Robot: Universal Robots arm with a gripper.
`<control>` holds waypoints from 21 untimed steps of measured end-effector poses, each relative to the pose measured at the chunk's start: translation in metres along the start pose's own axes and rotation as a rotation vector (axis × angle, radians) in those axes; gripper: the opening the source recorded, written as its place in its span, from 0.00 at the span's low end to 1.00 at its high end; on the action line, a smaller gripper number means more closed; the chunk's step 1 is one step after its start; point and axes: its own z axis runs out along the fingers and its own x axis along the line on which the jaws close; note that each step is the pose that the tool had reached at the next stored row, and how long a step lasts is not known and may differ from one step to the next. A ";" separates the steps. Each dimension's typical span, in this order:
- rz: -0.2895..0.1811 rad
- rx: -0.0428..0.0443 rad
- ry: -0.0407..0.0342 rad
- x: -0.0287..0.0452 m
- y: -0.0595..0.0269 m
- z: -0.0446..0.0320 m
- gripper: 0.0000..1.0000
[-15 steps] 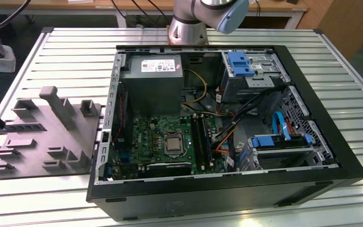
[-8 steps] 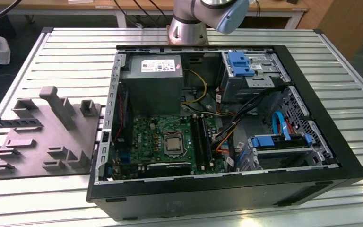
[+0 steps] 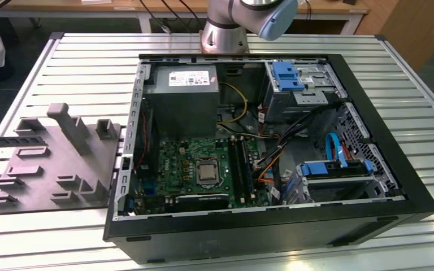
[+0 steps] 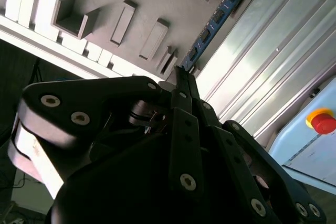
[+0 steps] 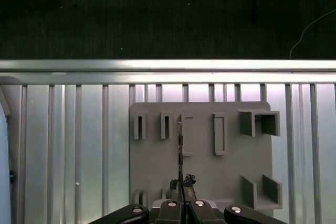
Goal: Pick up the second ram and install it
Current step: 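Pick up the second ram and move it above second insertion slot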
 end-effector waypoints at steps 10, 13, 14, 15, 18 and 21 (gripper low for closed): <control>0.000 0.0004 -0.0001 -0.0013 0.0007 -0.0182 0.11; 0.000 0.0005 -0.0001 -0.0018 0.0009 -0.0238 0.11; 0.000 0.0006 -0.0002 -0.0019 0.0009 -0.0256 0.11; 0.000 0.0008 -0.0003 -0.0021 0.0010 -0.0273 0.11; 0.000 0.0013 -0.0005 -0.0028 0.0012 -0.0324 0.11; 0.000 0.0018 -0.0010 -0.0034 0.0014 -0.0379 0.11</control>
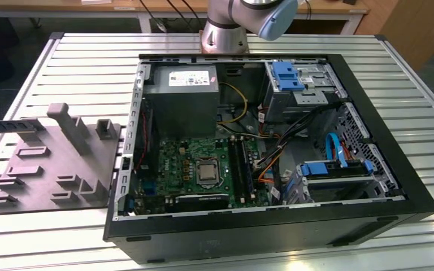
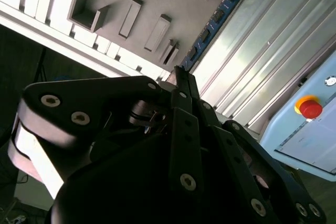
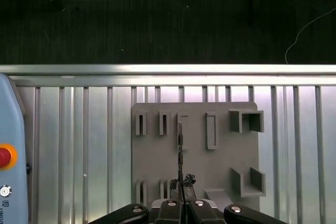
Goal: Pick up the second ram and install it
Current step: 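Pick up the second ram and move it above second insertion slot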
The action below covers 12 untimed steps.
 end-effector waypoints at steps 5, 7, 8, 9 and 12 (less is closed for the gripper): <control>0.000 0.0006 -0.0010 -0.0010 0.0003 -0.0093 0.11; 0.000 0.0008 -0.0014 -0.0014 0.0005 -0.0128 0.11; 0.000 0.0010 -0.0016 -0.0016 0.0005 -0.0145 0.11; 0.000 0.0012 -0.0018 -0.0018 0.0006 -0.0161 0.11; 0.000 0.0016 -0.0020 -0.0026 0.0008 -0.0208 0.11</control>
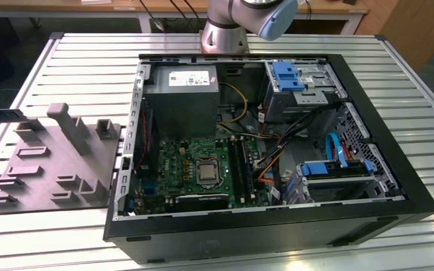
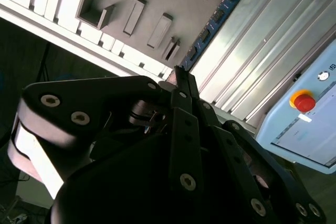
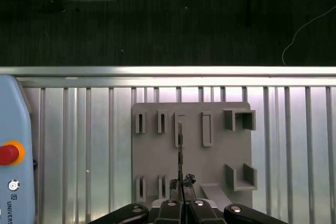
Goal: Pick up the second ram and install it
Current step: 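Pick up the second ram and move it above second insertion slot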
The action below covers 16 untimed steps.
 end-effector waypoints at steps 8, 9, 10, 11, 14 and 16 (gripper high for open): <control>0.000 0.0014 -0.0011 -0.0015 0.0004 -0.0110 0.11; 0.000 0.0016 -0.0011 -0.0015 0.0004 -0.0118 0.11; 0.000 0.0017 -0.0012 -0.0015 0.0004 -0.0120 0.11; 0.000 0.0017 -0.0013 -0.0016 0.0004 -0.0121 0.11; 0.000 0.0015 -0.0014 -0.0016 0.0004 -0.0122 0.11; 0.000 0.0015 -0.0014 -0.0016 0.0004 -0.0122 0.11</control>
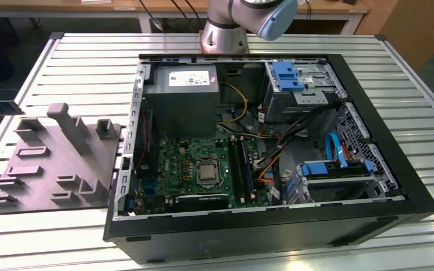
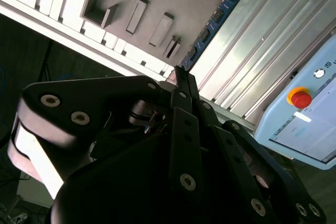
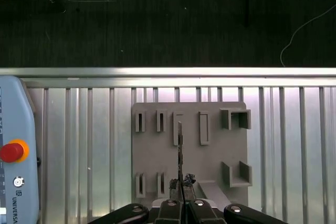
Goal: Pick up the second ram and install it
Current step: 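Pick up the second ram and move it above second insertion slot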
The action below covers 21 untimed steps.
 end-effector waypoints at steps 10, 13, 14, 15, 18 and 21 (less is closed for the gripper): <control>0.000 0.0000 0.0000 -0.0002 -0.0072 -0.0002 0.11; 0.000 0.0000 -0.0001 -0.0003 -0.0111 -0.0003 0.11; 0.000 0.0000 0.0000 -0.0003 -0.0124 -0.0003 0.11; 0.000 0.0000 0.0000 -0.0003 -0.0138 -0.0004 0.11; 0.000 0.0000 0.0000 -0.0004 -0.0184 -0.0005 0.11; 0.000 0.0001 0.0000 -0.0005 -0.0228 -0.0006 0.11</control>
